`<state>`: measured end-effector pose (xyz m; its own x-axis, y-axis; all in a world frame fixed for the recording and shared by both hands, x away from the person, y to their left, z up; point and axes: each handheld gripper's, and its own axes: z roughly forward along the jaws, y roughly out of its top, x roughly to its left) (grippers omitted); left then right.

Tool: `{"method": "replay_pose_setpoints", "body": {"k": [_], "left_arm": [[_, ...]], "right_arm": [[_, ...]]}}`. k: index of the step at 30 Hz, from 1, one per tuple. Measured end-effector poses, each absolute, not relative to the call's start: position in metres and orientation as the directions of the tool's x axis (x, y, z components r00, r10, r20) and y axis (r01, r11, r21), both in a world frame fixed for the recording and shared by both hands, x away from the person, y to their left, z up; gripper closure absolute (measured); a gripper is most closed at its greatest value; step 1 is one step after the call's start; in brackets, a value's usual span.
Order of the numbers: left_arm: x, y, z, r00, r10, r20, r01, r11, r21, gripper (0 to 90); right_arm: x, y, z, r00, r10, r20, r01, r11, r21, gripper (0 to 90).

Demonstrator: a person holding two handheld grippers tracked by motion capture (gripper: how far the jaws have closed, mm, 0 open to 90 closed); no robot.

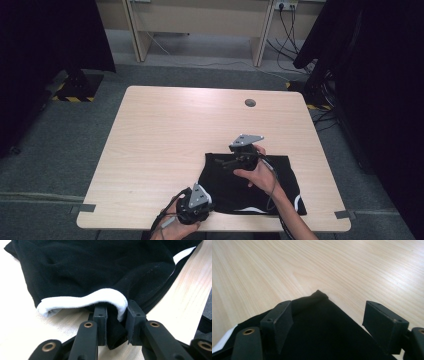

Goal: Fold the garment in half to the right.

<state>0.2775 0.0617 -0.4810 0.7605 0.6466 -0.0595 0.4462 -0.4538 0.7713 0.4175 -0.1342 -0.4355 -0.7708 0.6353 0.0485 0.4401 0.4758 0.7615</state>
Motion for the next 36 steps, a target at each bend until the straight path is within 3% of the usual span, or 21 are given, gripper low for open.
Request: {"method": "replay_pose_setpoints", "body": {"k": [21,32,36], "left_arm": [[0.277,0.062,-0.482,0.762,0.645,-0.056,0.441,-0.453,0.775,73.3],[0.276,0.062,-0.482,0.762,0.645,-0.052,0.435,-0.451,0.779,73.1],[0.277,0.063,-0.482,0.764,0.643,-0.059,0.436,-0.446,0.781,73.1]], "right_arm": [[0.452,-0.085,-0.463,-0.791,0.607,0.077,0.476,0.532,0.7,39.6],[0.452,-0.082,-0.47,-0.83,0.558,0.022,0.423,0.602,0.678,71.0],[0.453,-0.085,-0.469,-0.821,0.57,0.041,0.445,0.593,0.671,79.5]]}}
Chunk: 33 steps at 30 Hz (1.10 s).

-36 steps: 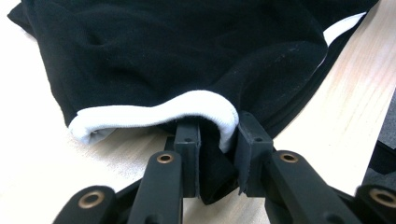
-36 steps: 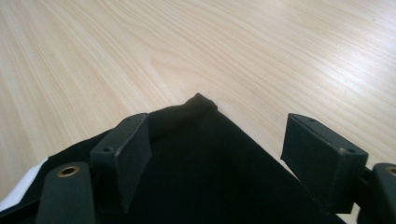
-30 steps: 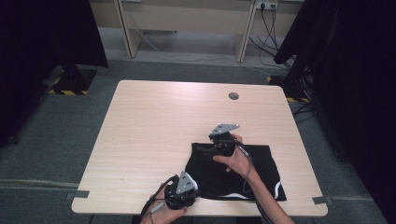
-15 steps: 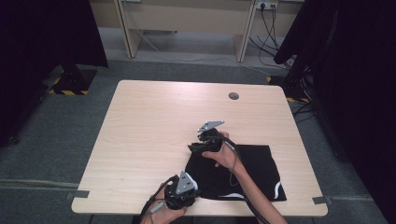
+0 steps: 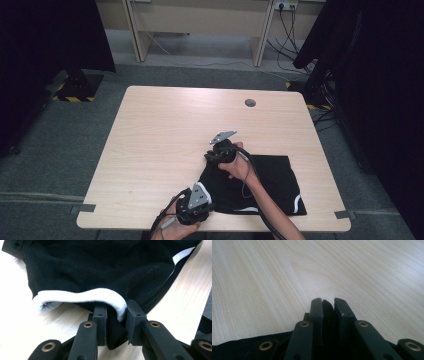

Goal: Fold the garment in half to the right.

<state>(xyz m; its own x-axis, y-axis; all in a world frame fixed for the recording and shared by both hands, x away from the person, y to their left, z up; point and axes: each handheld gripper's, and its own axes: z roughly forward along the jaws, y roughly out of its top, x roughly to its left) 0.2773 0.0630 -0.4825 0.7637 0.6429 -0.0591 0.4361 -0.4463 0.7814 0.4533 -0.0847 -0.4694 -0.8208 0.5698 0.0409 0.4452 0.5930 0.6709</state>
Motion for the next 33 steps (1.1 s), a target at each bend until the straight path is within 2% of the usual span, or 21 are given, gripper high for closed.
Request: {"method": "replay_pose_setpoints", "body": {"k": [6,20,33], "left_arm": [[0.281,0.066,-0.48,0.764,0.64,-0.084,0.447,-0.431,0.783,76.7],[0.283,0.07,-0.442,0.786,0.617,-0.046,0.395,-0.444,0.804,79.5],[0.291,0.025,-0.399,0.837,0.547,-0.001,0.302,-0.46,0.835,79.6]], "right_arm": [[0.452,-0.085,-0.462,-0.823,0.566,0.044,0.438,0.585,0.683,82.2],[0.448,-0.099,-0.417,-0.839,0.542,0.044,0.381,0.529,0.758,82.5],[0.445,-0.147,-0.389,-0.82,0.57,0.05,0.361,0.448,0.818,82.6]]}}
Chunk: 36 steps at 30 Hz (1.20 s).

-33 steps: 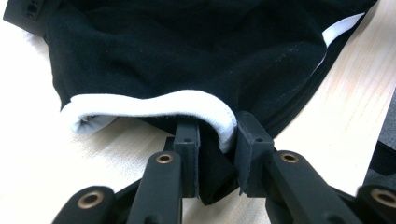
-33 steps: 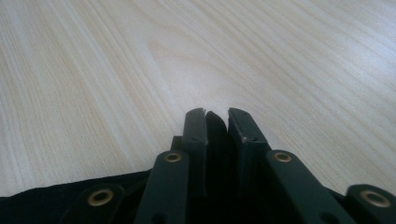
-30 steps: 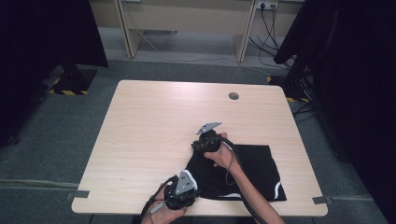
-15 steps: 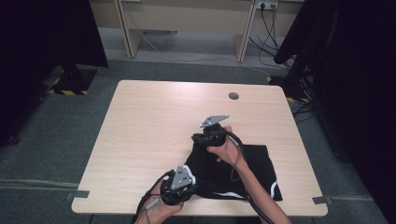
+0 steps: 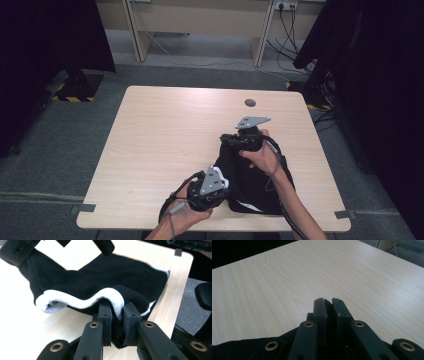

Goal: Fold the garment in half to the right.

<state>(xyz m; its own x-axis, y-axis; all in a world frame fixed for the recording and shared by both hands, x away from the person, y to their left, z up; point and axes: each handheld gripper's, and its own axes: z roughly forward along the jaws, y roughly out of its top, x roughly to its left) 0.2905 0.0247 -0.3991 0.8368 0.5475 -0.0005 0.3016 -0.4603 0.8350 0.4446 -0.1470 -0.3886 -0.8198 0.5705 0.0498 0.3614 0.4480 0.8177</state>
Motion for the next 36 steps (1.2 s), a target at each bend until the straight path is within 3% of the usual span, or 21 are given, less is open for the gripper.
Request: {"method": "replay_pose_setpoints", "body": {"k": [14,31,36], "left_arm": [[0.303,-0.031,-0.385,0.877,0.479,-0.037,0.274,-0.436,0.857,79.6],[0.317,-0.085,-0.412,0.895,0.439,-0.073,0.3,-0.475,0.827,78.1],[0.323,-0.09,-0.426,0.899,0.429,-0.092,0.314,-0.482,0.818,71.3]], "right_arm": [[0.44,-0.211,-0.376,-0.771,0.635,0.049,0.374,0.389,0.842,82.8],[0.441,-0.267,-0.412,-0.715,0.694,0.086,0.444,0.355,0.823,82.3],[0.443,-0.273,-0.421,-0.688,0.72,0.09,0.469,0.347,0.812,72.0]]}}
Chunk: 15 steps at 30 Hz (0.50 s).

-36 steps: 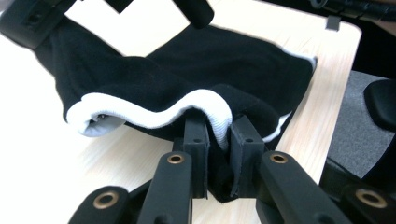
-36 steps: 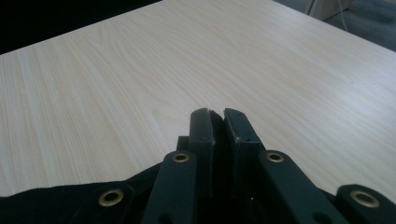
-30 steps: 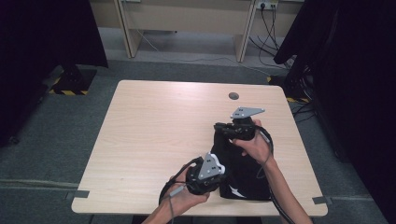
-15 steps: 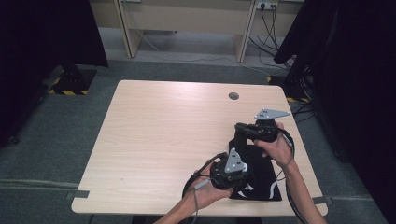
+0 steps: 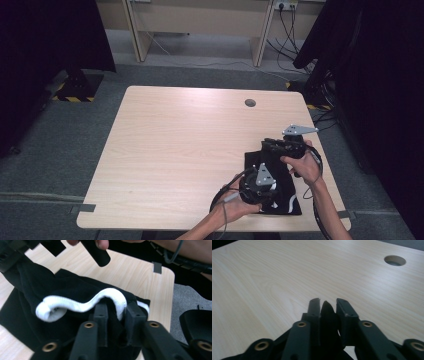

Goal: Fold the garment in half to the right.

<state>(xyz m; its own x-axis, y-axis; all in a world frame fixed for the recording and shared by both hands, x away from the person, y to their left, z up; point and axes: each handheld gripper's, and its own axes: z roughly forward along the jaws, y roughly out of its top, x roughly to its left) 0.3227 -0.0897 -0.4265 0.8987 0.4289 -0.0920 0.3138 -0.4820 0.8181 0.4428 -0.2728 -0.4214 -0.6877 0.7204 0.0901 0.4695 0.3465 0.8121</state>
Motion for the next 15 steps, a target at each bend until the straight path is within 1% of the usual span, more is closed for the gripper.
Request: {"method": "replay_pose_setpoints", "body": {"k": [1,2,3,4,5,7,9,11,15], "left_arm": [[0.324,-0.089,-0.429,0.901,0.422,-0.099,0.313,-0.477,0.821,69.2],[0.324,-0.088,-0.431,0.903,0.418,-0.101,0.309,-0.466,0.829,64.1],[0.325,-0.087,-0.431,0.898,0.427,-0.102,0.311,-0.455,0.834,56.5],[0.325,-0.086,-0.431,0.895,0.434,-0.098,0.311,-0.452,0.836,50.6],[0.325,-0.083,-0.429,0.894,0.438,-0.095,0.306,-0.443,0.843,48.0],[0.324,-0.077,-0.425,0.892,0.44,-0.099,0.302,-0.421,0.855,39.5],[0.322,-0.069,-0.42,0.888,0.451,-0.088,0.298,-0.419,0.858,32.0],[0.32,-0.059,-0.416,0.881,0.466,-0.084,0.298,-0.408,0.863,28.4],[0.319,-0.04,-0.418,0.866,0.491,-0.095,0.324,-0.406,0.855,26.2]], "right_arm": [[0.443,-0.273,-0.422,-0.688,0.721,0.081,0.469,0.356,0.808,69.1],[0.442,-0.274,-0.424,-0.683,0.727,0.076,0.472,0.359,0.805,64.5],[0.441,-0.275,-0.424,-0.674,0.735,0.071,0.471,0.353,0.808,58.7],[0.441,-0.276,-0.424,-0.665,0.743,0.074,0.475,0.345,0.809,56.3],[0.44,-0.277,-0.424,-0.662,0.745,0.077,0.477,0.34,0.81,53.9],[0.438,-0.279,-0.421,-0.644,0.762,0.073,0.483,0.331,0.811,46.2],[0.435,-0.28,-0.418,-0.634,0.77,0.071,0.487,0.326,0.811,42.7],[0.431,-0.279,-0.414,-0.633,0.771,0.07,0.485,0.325,0.812,40.2],[0.42,-0.277,-0.411,-0.631,0.774,0.059,0.491,0.339,0.802,38.0]]}}
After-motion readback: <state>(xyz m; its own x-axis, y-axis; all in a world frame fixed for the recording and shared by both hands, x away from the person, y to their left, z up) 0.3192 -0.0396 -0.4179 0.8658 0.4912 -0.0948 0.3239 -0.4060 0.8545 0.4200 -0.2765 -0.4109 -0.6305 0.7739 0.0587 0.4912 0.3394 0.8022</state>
